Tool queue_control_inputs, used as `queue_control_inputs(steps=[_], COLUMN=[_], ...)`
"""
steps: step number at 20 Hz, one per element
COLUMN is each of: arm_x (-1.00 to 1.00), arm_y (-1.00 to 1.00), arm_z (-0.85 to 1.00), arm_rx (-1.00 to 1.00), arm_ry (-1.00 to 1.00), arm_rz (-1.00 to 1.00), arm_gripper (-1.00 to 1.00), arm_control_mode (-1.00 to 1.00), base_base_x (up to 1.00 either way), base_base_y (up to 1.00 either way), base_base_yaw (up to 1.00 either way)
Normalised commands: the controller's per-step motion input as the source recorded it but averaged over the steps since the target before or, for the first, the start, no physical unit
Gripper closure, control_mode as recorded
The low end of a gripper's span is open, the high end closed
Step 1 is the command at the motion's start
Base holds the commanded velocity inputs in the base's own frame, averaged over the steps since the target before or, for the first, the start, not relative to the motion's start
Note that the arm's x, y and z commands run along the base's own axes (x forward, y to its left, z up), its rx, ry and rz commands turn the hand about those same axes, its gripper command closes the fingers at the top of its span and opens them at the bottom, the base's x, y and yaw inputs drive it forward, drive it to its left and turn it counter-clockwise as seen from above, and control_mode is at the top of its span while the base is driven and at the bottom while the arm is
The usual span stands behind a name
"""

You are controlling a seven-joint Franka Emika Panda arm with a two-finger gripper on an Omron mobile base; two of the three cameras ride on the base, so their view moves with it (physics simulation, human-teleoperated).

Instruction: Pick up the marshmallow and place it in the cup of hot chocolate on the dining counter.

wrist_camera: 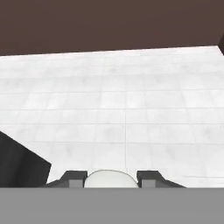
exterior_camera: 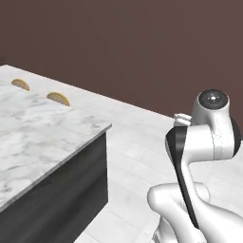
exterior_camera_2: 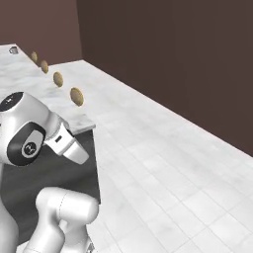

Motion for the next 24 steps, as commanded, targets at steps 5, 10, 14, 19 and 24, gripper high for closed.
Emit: queue_control_inputs(steps=[5, 10, 14, 19, 24], arm_x=[0.00, 0.00, 0.00, 0.00, 0.00], arm_y=[0.00, 0.00, 0.00, 0.00, 0.00], arm_z=[0.00, 0.00, 0.00, 0.00, 0.00], arm_rx=[0.00, 0.00, 0.00, 0.00, 0.00], arm_ry=[0.00, 0.00, 0.00, 0.00, 0.00], arm_rz=[0.00, 0.00, 0.00, 0.00, 0.00], arm_gripper=[1.00, 1.00, 1.00, 1.00, 1.00], arm_control_mode=[1.00, 1.00, 1.00, 1.00, 1.00], base_base_x=[0.77, 0.96, 1.00, 1.00, 1.00], base_base_y=[-1.00, -1.00, -1.00, -1.00, -0.98], base_base_yaw=[0.23, 0.26, 0.30, 0.33, 0.35])
